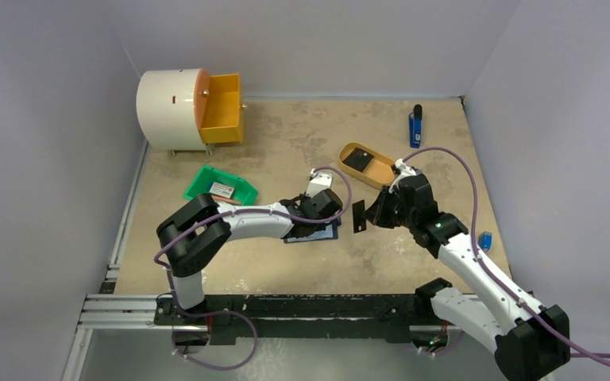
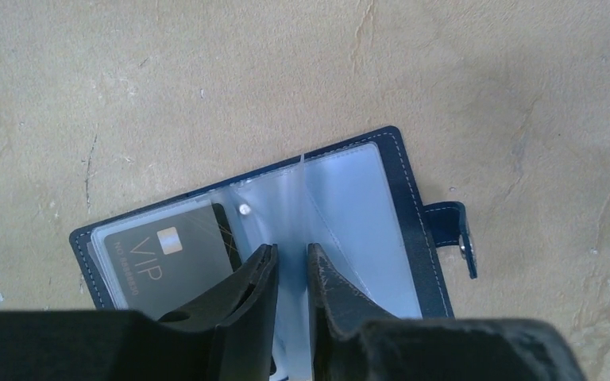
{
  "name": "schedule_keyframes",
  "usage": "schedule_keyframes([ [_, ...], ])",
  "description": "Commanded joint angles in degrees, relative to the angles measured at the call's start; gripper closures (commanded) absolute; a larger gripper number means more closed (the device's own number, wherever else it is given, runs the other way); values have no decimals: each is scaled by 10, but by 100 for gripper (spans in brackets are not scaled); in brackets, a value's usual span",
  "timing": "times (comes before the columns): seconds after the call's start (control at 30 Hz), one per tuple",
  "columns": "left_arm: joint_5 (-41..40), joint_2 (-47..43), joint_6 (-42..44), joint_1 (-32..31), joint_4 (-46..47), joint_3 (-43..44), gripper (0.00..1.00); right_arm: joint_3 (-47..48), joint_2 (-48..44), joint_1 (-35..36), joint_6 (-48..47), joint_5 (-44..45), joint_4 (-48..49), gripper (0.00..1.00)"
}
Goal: Put the credit cards into the card holder
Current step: Turn over the card slot in the card holder.
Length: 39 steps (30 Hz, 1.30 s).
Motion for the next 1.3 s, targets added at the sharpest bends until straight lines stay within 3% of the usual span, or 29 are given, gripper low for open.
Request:
schedule_keyframes([
  [0.0, -19, -8, -2, -3, 7, -9, 83, 13, 6, 3, -19, -37, 41, 100],
  [0.23, -35, -40, -10, -3, 10, -21, 87, 26, 106, 3, -30, -197, 91, 100],
  [0.6, -40, -80, -19, -3, 18, -38, 88, 37, 212, 4, -12, -241, 138, 100],
  [0.9, -40, -78, -21, -3, 18, -44, 90, 43, 267, 4, 2, -196, 139, 100],
  [1.27, -40, -84, -22, -3, 20, -44, 90, 51, 316, 5, -1, -247, 169, 100],
])
